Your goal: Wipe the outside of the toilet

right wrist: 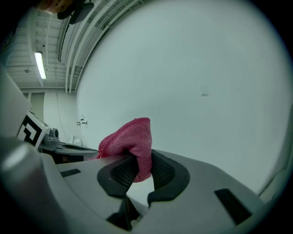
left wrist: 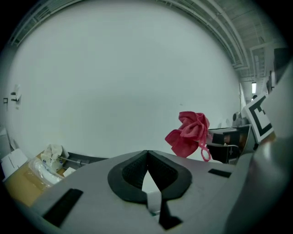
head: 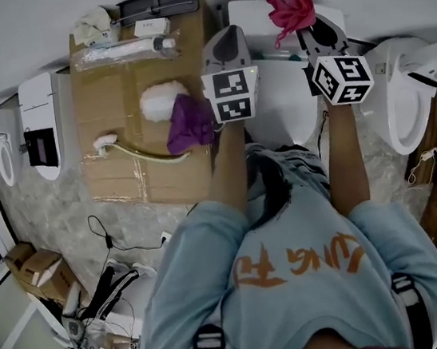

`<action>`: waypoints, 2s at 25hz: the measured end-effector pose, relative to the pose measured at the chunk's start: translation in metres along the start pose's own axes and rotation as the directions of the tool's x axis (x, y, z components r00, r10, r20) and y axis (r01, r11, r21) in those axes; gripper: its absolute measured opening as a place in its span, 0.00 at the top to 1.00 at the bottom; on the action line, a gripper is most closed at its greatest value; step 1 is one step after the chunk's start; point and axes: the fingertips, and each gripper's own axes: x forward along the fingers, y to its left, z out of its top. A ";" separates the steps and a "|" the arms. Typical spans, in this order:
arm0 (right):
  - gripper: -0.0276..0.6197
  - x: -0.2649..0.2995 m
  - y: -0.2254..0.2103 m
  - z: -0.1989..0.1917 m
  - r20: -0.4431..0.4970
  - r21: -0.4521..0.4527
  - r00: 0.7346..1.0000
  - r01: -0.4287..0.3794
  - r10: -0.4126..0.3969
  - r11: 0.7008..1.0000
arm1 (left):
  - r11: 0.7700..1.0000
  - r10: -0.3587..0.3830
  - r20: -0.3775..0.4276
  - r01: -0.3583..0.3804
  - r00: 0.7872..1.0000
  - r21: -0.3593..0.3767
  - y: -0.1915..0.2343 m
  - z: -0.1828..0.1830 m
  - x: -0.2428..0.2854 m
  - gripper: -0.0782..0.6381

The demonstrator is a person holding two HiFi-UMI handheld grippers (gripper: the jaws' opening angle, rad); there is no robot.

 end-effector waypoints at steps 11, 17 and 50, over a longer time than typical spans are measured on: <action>0.84 0.096 0.024 -0.036 -0.136 0.000 0.986 -0.096 0.095 0.995 | 0.996 -0.055 -0.129 0.046 0.990 -0.078 0.046 -0.034 0.061 0.86; 0.84 0.128 0.024 -0.069 -0.211 -0.003 0.970 -0.123 0.119 0.992 | 0.993 -0.072 -0.183 0.053 0.981 -0.108 0.063 -0.059 0.089 0.85; 0.84 0.200 -0.008 -0.164 -0.573 -0.250 0.819 -0.136 -0.034 0.959 | 0.965 -0.156 -0.344 0.069 0.926 -0.253 0.073 -0.126 0.159 0.86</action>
